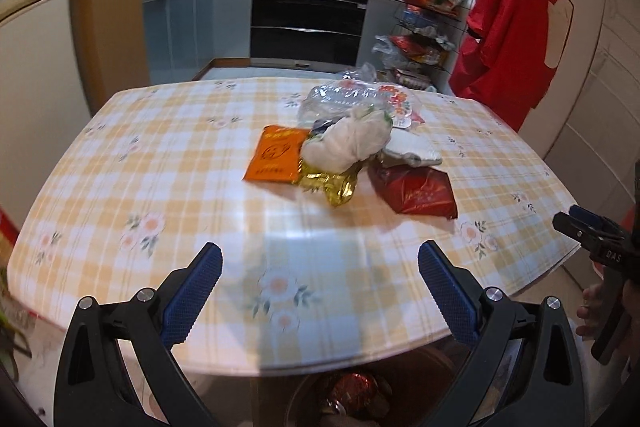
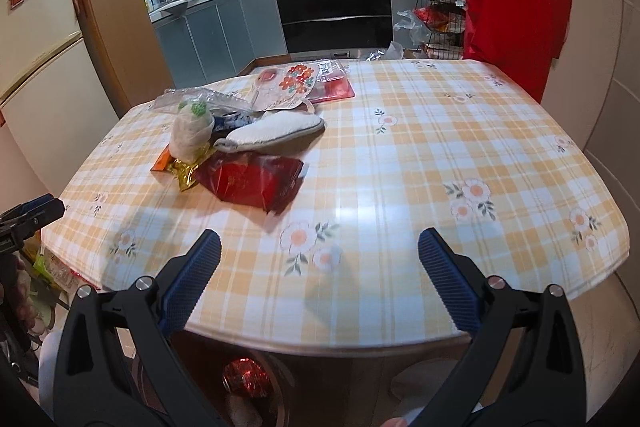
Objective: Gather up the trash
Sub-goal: 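Move both tools back toward the remaining trash on the table, then grasp the clear plastic container with the right tool while the left tool grasps the white bag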
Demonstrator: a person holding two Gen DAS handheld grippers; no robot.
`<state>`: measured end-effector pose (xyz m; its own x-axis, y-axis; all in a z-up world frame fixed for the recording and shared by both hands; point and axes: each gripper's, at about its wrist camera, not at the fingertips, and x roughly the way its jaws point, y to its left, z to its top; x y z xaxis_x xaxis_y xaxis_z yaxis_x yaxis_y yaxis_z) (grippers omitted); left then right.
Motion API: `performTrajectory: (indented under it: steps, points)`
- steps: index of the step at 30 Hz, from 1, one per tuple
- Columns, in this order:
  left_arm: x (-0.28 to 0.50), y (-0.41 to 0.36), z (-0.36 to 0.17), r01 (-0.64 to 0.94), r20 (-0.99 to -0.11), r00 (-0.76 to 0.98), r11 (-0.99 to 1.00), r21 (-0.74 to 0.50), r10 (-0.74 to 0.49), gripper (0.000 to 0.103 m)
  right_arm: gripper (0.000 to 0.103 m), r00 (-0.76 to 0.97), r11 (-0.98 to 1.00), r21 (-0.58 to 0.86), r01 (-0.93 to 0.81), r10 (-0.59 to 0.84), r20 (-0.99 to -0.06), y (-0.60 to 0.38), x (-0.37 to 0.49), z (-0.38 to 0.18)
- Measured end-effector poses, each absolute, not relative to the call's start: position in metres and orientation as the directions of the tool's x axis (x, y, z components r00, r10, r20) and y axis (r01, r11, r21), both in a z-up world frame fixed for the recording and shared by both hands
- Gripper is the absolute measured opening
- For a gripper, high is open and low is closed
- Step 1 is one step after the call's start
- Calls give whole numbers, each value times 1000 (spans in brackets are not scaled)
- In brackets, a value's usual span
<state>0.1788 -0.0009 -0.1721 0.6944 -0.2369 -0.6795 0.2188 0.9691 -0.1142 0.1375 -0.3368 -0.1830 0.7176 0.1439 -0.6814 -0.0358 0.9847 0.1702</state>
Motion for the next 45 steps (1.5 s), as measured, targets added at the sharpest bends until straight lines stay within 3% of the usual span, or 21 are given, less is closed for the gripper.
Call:
performTrajectory:
  steps: [5,9,16,24,30,31,32,34,38,42,45]
  points:
    - [215,-1,-172,233,-678,689,965,-124,-254,96,97,694,981,191,-40,164,-701,-336,181,-183]
    - [240,4,-166,234,-668,699,964,-123,-255,96,97,691,991,116,-65,129,-711,-319,214,-178]
    - [267,34,-167,180,-653,719,972,-153,-236,96,97,671,957,-51,-284,161,-724,-244,274,-162]
    - [269,77,-184,93,-669,714,975,-201,-206,96,97,620,764,-255,-593,230,-750,-126,338,-161]
    - [270,90,-195,82,-681,703,975,-209,-205,91,96,581,721,-292,-629,187,-792,-89,373,-174]
    - [271,90,-197,85,-685,699,975,-206,-206,90,88,566,721,-277,-635,190,-802,-89,377,-175]
    - [271,89,-198,88,-687,696,974,-208,-209,90,67,544,720,-258,-644,194,-816,-89,382,-176]
    - [273,87,-201,104,-689,687,970,-222,-231,89,58,509,726,-223,-650,197,-838,-93,389,-174]
    - [286,68,-203,159,-683,680,964,-215,-265,89,45,507,756,-164,-633,245,-827,-114,393,-158]
    - [308,42,-207,198,-675,653,938,-286,-343,89,39,521,821,-77,-566,283,-806,-147,406,-141]
    - [321,5,-207,290,-679,626,923,-252,-383,89,35,523,854,-24,-519,296,-799,-168,414,-136]
